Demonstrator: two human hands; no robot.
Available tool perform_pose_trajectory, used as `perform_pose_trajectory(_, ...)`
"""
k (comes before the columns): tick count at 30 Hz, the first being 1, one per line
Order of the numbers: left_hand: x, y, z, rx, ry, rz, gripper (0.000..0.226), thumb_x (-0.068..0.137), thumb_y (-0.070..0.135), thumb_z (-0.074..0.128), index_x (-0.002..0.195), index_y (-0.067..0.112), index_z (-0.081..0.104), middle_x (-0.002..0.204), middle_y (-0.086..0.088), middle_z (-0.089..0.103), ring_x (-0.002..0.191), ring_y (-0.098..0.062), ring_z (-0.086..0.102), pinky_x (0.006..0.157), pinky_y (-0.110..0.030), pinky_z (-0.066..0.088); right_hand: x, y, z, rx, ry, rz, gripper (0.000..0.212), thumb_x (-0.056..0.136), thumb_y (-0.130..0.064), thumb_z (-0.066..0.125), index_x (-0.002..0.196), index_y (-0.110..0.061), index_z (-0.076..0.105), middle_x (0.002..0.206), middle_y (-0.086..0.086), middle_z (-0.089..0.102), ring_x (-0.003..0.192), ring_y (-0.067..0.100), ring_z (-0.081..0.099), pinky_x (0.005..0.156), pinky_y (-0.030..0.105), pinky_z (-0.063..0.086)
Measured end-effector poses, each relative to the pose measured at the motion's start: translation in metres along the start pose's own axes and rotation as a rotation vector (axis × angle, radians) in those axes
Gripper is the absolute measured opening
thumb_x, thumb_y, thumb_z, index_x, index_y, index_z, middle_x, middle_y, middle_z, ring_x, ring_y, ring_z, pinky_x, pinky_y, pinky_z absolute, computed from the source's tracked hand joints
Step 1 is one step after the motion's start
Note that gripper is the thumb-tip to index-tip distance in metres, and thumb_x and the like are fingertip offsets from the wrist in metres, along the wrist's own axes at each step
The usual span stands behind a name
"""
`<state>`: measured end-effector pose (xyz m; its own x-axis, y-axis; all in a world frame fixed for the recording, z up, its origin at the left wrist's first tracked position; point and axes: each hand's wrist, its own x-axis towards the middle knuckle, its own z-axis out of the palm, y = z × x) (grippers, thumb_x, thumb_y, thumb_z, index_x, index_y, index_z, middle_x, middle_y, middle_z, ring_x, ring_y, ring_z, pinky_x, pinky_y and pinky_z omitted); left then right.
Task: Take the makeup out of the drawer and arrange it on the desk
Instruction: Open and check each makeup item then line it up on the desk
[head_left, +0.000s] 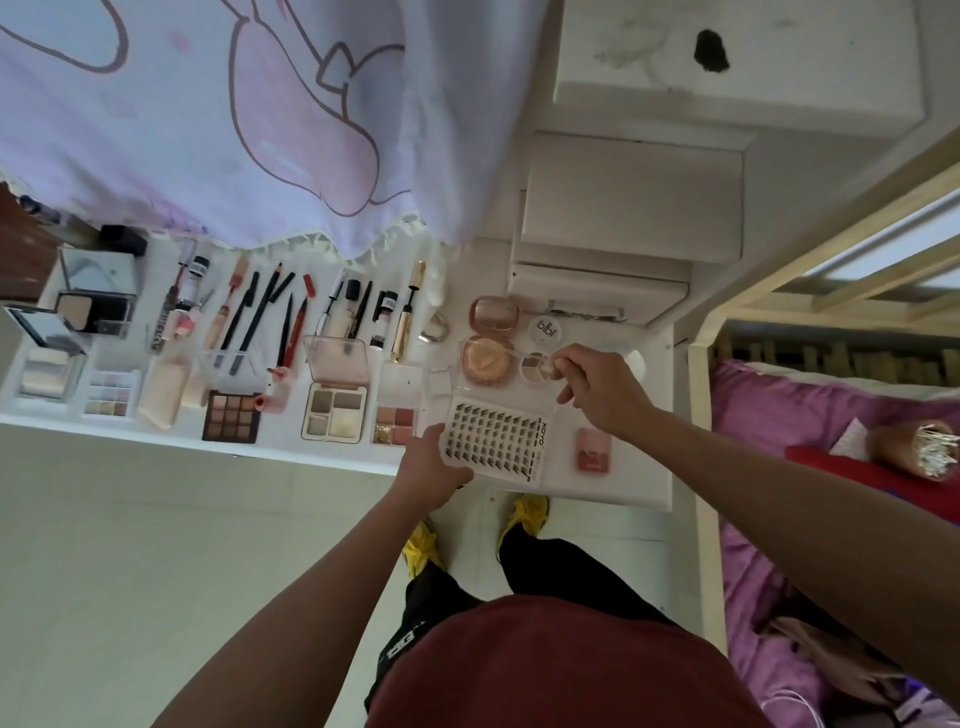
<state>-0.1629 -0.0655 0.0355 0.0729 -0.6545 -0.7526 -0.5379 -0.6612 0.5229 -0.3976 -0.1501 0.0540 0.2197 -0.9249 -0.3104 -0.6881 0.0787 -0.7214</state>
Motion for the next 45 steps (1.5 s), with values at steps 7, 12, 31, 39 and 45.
perform_pose_trajectory(7,0.006,0.007,0.013,0.142,0.030,-0.007,0.081,0.081,0.022,0.074,0.148,0.013,0.029,0.140,-0.013,0.036,0.123,-0.029,0.046,0.101,-0.034,0.041,0.018,-0.001,-0.010,0.128,-0.024,0.099,0.017,0.103,-0.016,0.046,0.103,-0.012,0.062,0.091,0.001,0.070,0.066,0.015,0.070,0.056,0.025,0.053)
perform_pose_trajectory(12,0.009,0.007,0.015,0.135,0.058,-0.022,0.074,0.084,0.023,0.069,0.147,0.013,0.031,0.139,-0.014,0.038,0.122,-0.029,0.048,0.101,-0.037,0.043,0.025,0.002,-0.011,0.196,-0.053,0.182,0.020,0.102,-0.026,0.049,0.104,-0.012,0.063,0.094,0.003,0.070,0.068,0.020,0.071,0.056,0.029,0.053)
perform_pose_trajectory(31,0.008,0.071,0.012,0.198,0.245,0.219,0.032,0.088,0.020,0.062,0.119,0.012,0.060,0.112,-0.006,0.059,0.091,-0.014,0.055,0.076,-0.026,0.046,-0.017,0.078,-0.039,-0.373,0.182,0.272,0.052,0.085,-0.037,0.069,0.132,-0.019,0.053,0.129,0.009,0.054,0.115,0.030,0.056,0.086,0.040,0.049)
perform_pose_trajectory(39,-0.001,0.081,0.025,0.196,0.199,0.230,0.029,0.087,0.020,0.063,0.115,0.014,0.062,0.102,-0.003,0.064,0.089,-0.017,0.062,0.080,-0.035,0.055,0.020,0.072,-0.024,-0.561,-0.047,0.240,0.083,0.075,-0.043,0.074,0.145,-0.027,0.032,0.138,0.009,0.039,0.124,0.033,0.042,0.089,0.043,0.047)
perform_pose_trajectory(45,-0.011,0.086,0.022,0.056,0.168,0.173,0.022,0.086,0.017,0.065,0.108,0.014,0.063,0.092,-0.004,0.066,0.082,-0.021,0.065,0.074,-0.038,0.058,0.021,0.075,-0.030,-0.295,-0.020,0.267,0.084,0.067,-0.038,0.082,0.140,-0.019,0.043,0.126,0.012,0.051,0.113,0.032,0.052,0.090,0.039,0.046)
